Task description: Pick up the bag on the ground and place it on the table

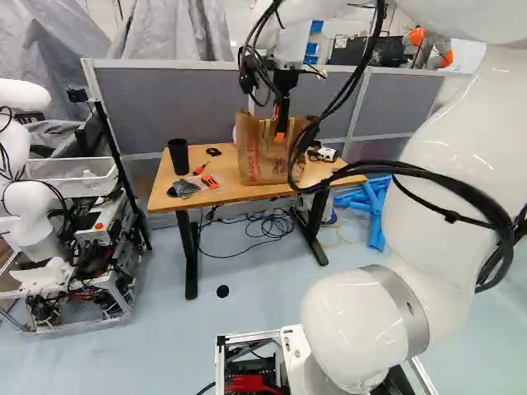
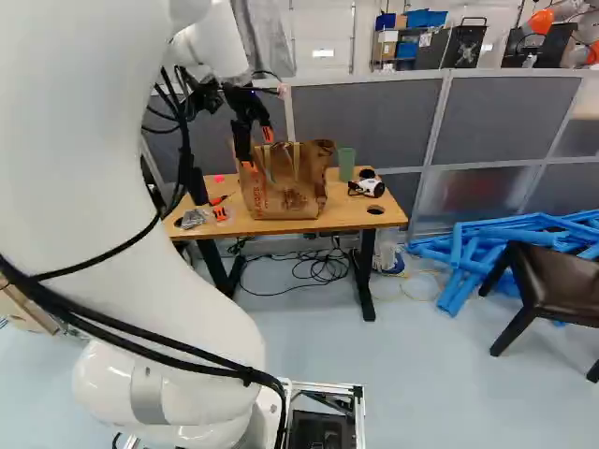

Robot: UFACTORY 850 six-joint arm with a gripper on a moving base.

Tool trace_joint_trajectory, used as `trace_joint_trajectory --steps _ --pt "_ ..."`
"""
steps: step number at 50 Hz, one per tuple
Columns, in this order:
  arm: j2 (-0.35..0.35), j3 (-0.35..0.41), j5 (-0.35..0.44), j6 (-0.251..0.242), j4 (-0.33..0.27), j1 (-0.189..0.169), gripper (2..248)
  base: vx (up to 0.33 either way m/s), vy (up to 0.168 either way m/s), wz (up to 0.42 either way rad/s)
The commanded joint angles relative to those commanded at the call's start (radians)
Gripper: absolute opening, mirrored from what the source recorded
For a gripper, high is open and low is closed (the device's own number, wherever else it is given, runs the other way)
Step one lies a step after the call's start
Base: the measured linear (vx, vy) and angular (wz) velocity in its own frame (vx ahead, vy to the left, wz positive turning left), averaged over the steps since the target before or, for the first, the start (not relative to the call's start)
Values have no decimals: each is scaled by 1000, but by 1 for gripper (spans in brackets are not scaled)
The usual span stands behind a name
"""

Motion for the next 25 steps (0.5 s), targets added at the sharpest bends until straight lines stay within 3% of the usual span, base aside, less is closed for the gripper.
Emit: trace_joint_trajectory --steps 25 --pt "54 192 283 207 14 -19 247 0 0 0"
